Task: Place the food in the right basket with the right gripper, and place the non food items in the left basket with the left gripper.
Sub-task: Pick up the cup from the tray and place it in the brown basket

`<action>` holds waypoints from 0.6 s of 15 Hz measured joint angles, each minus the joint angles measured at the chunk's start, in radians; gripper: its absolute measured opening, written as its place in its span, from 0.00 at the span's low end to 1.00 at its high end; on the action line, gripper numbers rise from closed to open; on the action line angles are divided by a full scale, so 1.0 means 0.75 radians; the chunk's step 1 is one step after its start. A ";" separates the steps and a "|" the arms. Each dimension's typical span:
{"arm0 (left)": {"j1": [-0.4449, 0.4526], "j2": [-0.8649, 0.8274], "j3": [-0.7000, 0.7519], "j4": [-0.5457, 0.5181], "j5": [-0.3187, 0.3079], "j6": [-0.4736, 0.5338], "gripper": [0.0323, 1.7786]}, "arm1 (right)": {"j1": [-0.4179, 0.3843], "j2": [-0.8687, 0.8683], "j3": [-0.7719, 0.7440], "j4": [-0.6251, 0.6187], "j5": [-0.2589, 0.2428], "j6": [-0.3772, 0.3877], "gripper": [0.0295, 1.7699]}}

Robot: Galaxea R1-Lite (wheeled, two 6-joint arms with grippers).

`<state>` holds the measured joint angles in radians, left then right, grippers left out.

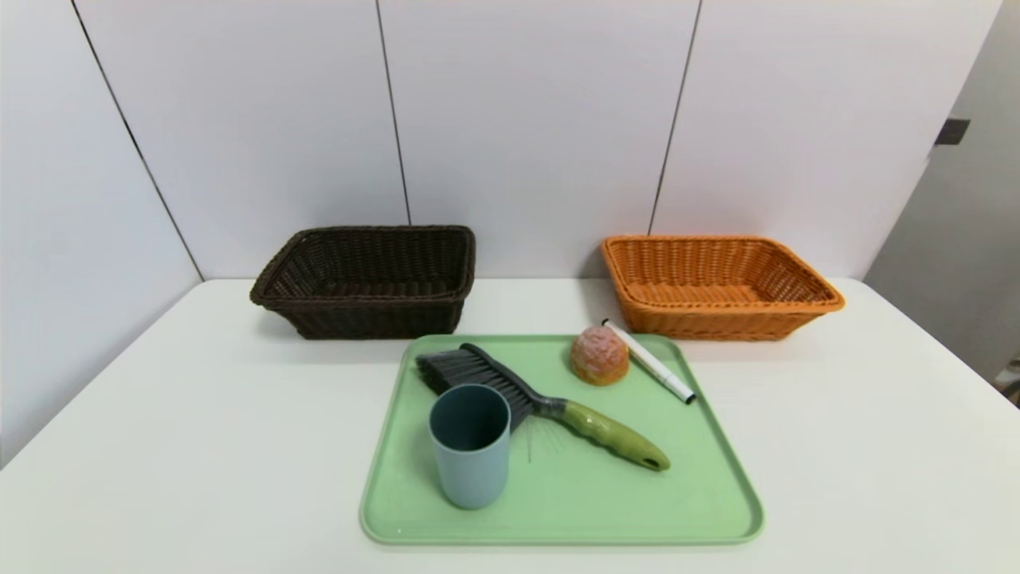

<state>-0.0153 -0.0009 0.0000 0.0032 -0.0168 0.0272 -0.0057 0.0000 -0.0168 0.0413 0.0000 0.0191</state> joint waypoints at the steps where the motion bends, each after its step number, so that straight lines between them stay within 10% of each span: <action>1: 0.000 0.000 0.000 -0.001 0.000 0.000 0.95 | 0.000 0.000 0.000 -0.001 0.000 -0.001 0.96; 9: 0.000 0.000 0.000 0.000 0.000 0.001 0.95 | 0.000 0.000 0.000 -0.001 0.000 -0.001 0.96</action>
<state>-0.0153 -0.0009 0.0000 0.0032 -0.0168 0.0279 -0.0057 0.0000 -0.0168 0.0409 0.0000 0.0181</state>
